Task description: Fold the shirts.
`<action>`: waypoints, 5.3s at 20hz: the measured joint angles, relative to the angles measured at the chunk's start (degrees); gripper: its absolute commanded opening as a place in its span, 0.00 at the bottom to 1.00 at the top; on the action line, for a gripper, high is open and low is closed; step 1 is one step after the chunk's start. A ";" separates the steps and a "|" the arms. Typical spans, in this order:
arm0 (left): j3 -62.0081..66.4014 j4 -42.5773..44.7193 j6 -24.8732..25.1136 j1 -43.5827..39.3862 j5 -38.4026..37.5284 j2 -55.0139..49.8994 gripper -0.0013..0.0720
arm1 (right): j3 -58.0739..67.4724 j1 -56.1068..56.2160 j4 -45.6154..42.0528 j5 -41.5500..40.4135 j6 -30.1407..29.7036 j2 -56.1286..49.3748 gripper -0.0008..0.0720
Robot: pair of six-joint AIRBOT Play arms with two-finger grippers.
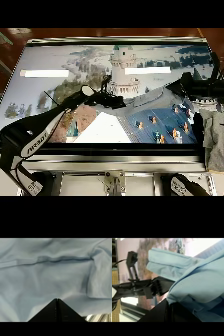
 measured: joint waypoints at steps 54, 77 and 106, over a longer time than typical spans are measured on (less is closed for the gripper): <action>-5.22 3.67 7.45 34.53 -19.96 39.39 0.07 | -6.86 29.64 5.25 -29.57 5.14 -32.72 0.10; -5.22 3.50 5.14 34.53 -25.57 39.39 0.07 | 27.58 -36.30 4.13 1.81 9.66 -12.55 0.10; -5.22 3.54 4.52 32.44 -26.01 39.39 0.07 | 16.63 -49.44 -35.23 24.79 10.03 -15.21 0.10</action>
